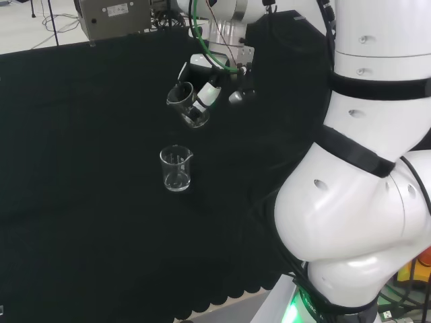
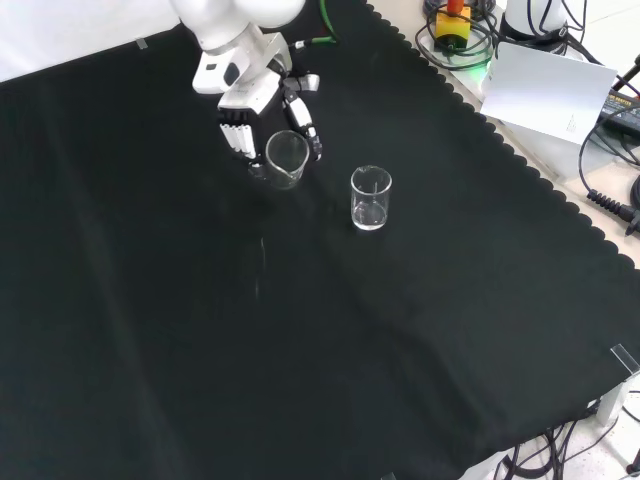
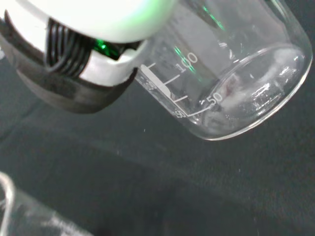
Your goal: Place the beaker back on the table.
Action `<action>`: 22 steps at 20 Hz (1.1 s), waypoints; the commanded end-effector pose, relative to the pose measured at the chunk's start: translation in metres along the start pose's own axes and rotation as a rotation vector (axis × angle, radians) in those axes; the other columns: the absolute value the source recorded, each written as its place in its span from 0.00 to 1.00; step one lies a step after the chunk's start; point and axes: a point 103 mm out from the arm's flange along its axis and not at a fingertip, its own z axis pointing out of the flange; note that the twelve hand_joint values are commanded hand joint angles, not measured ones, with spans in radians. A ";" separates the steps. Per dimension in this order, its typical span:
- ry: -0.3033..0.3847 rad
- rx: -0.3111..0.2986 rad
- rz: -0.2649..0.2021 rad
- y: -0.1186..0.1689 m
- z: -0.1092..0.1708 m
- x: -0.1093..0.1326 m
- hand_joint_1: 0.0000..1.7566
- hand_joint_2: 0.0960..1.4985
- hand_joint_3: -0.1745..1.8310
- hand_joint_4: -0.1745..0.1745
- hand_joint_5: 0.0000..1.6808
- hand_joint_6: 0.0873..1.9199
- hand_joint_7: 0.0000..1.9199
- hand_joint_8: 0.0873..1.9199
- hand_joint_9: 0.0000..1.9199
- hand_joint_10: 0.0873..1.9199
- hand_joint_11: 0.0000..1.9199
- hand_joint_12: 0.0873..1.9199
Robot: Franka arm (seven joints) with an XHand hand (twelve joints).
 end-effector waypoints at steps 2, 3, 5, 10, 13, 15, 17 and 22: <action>0.112 -0.081 -0.013 0.022 0.018 -0.032 0.74 0.47 0.32 0.00 0.73 0.31 0.67 0.29 0.85 0.04 0.70 0.31; 0.124 -0.084 -0.013 0.023 0.021 -0.036 0.74 0.47 0.32 0.00 0.73 0.31 0.67 0.29 0.85 0.04 0.70 0.31; 0.143 -0.093 -0.017 0.025 0.027 -0.043 0.74 0.48 0.31 0.00 0.73 0.30 0.67 0.29 0.85 0.04 0.70 0.31; 0.160 -0.094 -0.015 0.026 0.037 -0.054 0.74 0.49 0.30 0.00 0.74 0.29 0.67 0.28 0.85 0.04 0.69 0.32; 0.179 -0.119 -0.014 0.025 0.043 -0.059 0.74 0.49 0.30 0.00 0.74 0.29 0.67 0.27 0.84 0.04 0.69 0.32; 0.185 -0.124 -0.016 0.024 0.046 -0.062 0.74 0.49 0.30 0.00 0.74 0.29 0.67 0.27 0.84 0.04 0.69 0.32; 0.195 -0.126 -0.011 0.023 0.049 -0.067 0.74 0.49 0.30 0.00 0.74 0.29 0.67 0.27 0.84 0.03 0.69 0.32; 0.215 -0.118 0.008 0.025 0.059 -0.075 0.74 0.51 0.27 0.00 0.74 0.28 0.68 0.26 0.83 0.02 0.68 0.33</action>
